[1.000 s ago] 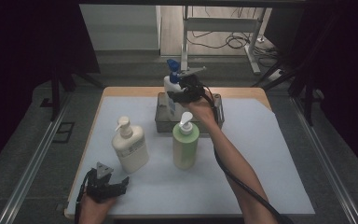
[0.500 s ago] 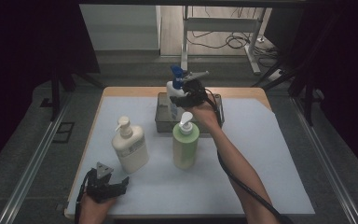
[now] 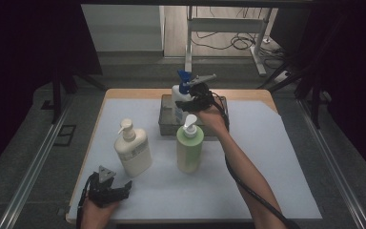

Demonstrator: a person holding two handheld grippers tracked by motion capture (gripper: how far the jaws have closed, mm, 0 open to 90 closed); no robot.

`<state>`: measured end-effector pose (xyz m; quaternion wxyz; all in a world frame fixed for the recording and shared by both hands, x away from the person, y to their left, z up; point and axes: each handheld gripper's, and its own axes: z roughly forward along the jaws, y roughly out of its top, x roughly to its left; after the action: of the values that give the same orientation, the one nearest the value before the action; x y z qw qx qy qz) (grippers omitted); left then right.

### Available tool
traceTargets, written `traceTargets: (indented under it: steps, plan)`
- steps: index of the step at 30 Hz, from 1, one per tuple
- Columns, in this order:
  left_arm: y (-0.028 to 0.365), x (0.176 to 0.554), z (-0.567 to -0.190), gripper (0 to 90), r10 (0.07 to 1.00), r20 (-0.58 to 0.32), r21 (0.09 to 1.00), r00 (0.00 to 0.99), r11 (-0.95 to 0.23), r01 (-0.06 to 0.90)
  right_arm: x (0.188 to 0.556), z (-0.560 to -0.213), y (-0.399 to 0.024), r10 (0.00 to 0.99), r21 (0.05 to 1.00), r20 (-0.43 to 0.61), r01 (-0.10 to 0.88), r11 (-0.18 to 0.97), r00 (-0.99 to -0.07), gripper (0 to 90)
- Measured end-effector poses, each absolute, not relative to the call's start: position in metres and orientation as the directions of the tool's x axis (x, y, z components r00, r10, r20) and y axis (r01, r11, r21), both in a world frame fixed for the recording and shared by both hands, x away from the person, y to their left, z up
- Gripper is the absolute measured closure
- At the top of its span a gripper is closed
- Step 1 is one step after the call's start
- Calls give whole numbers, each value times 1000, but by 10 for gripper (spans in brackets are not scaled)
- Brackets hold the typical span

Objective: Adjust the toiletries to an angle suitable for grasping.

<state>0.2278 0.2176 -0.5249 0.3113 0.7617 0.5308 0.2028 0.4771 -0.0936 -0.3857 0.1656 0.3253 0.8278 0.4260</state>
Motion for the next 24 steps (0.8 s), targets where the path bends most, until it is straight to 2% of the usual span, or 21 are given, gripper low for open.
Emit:
traceTargets:
  steps: [15,24]
  plan:
    - [217,228,-525,135,935,-23,689,353,-241,683,475,-393,-98,667,817,0,385,430,-745,350]
    - [217,228,-525,135,935,-23,690,353,-241,683,467,-394,-111,653,810,9,388,440,-758,358]
